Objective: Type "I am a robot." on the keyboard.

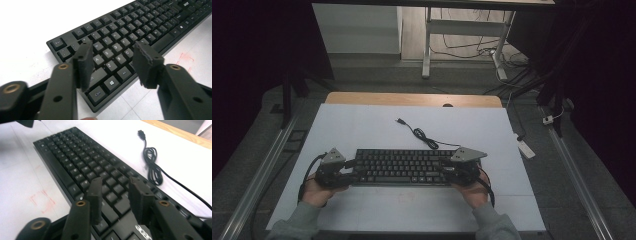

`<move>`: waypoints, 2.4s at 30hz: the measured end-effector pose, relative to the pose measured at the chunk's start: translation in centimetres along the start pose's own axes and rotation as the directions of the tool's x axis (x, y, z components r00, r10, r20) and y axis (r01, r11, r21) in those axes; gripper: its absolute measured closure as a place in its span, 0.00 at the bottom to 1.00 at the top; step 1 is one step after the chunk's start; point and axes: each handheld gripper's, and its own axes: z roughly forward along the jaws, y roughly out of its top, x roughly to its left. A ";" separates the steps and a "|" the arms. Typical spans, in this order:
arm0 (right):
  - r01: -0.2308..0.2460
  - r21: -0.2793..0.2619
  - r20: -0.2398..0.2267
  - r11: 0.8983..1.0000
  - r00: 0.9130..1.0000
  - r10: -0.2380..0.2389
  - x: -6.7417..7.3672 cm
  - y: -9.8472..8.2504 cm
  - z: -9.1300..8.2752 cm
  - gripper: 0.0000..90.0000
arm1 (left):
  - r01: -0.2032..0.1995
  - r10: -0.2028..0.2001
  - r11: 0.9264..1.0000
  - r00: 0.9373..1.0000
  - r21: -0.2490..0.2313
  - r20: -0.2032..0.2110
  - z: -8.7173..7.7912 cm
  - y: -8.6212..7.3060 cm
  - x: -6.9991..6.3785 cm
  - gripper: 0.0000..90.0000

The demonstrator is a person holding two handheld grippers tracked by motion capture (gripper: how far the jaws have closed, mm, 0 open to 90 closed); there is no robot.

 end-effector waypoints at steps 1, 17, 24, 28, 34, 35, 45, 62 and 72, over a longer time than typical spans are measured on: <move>-0.003 0.001 -0.007 1.000 1.000 0.003 0.1 0.3 0.5 0.75 | -0.003 0.003 1.000 1.000 0.000 0.001 0.0 0.0 0.0 0.61; -0.008 0.000 -0.090 1.000 0.996 0.008 0.5 1.9 2.9 0.99 | -0.012 0.012 1.000 1.000 -0.002 0.001 0.2 0.0 0.0 0.78; -0.016 0.009 -0.106 1.000 0.994 0.017 0.8 2.4 4.5 0.99 | -0.011 0.011 1.000 1.000 -0.004 0.000 0.2 0.0 -0.1 0.86; -0.004 -0.006 -0.115 1.000 0.993 0.003 1.1 2.8 5.1 0.99 | -0.004 0.003 1.000 1.000 -0.011 -0.009 0.1 0.0 0.0 0.91; 0.009 0.013 -0.132 1.000 0.991 -0.007 1.3 3.1 6.0 0.99 | 0.004 -0.005 1.000 1.000 -0.011 -0.013 0.1 -0.1 0.2 0.97; 0.013 0.012 -0.136 1.000 0.991 -0.012 1.4 3.2 6.2 0.99 | 0.006 -0.006 1.000 1.000 -0.010 -0.012 0.2 -0.2 0.2 0.99; 0.027 0.032 -0.150 0.999 0.988 -0.021 2.1 3.8 7.7 0.99 | 0.016 -0.015 1.000 1.000 0.027 -0.018 0.8 -0.5 0.6 0.99; 0.026 0.091 -0.148 0.996 0.989 -0.012 2.4 4.1 10.8 0.98 | 0.004 0.001 0.995 0.999 0.100 -0.049 2.5 -1.2 1.0 0.99; 0.009 0.099 -0.140 0.995 0.990 0.005 2.3 3.8 11.8 0.98 | 0.004 0.002 0.993 0.999 0.116 -0.054 2.9 -1.4 1.2 0.99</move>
